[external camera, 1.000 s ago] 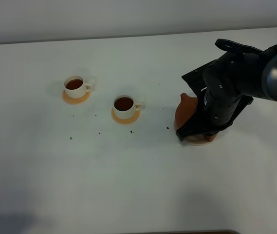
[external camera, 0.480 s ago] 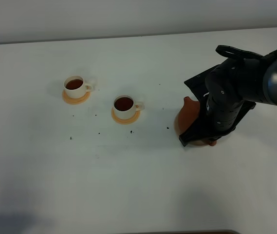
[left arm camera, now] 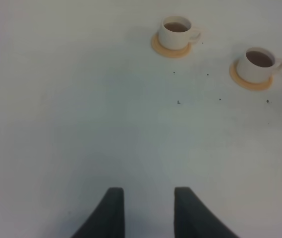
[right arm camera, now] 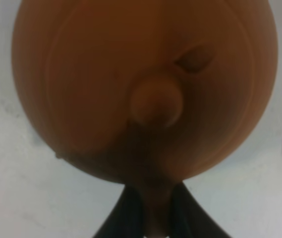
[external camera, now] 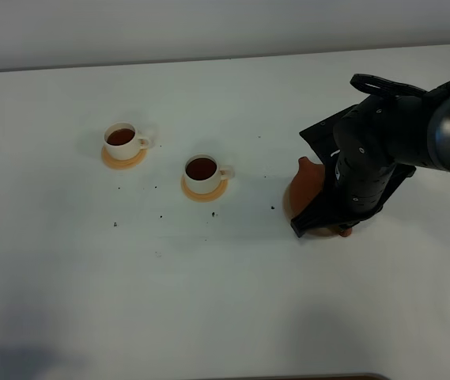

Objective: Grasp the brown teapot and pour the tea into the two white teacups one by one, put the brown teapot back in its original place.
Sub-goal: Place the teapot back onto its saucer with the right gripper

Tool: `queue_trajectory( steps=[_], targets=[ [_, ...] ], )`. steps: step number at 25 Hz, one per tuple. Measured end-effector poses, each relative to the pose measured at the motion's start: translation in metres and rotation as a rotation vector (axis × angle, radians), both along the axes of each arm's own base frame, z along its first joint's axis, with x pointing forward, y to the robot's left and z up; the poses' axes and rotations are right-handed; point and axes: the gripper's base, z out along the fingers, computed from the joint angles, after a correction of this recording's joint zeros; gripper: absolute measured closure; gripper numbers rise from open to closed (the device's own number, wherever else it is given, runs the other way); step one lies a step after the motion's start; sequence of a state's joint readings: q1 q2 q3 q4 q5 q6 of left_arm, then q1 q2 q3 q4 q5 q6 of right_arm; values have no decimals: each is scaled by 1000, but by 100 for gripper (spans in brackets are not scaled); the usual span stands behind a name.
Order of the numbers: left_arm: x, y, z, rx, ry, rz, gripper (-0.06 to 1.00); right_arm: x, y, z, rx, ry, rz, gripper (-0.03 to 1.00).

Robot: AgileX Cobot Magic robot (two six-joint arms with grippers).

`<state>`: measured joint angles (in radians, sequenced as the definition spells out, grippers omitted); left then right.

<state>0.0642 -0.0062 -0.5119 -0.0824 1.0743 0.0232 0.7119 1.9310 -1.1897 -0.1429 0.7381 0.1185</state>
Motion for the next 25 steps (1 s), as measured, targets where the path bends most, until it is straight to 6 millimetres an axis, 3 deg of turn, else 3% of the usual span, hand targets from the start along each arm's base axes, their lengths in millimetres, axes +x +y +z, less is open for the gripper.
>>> queue_trajectory(
  steps=[13,25],
  targets=[
    [0,0,0,0,0,0,69,0,0,0,0,0,0,85],
    [0,0,0,0,0,0,69,-1,1,0,13,7,-11,56]
  ],
)
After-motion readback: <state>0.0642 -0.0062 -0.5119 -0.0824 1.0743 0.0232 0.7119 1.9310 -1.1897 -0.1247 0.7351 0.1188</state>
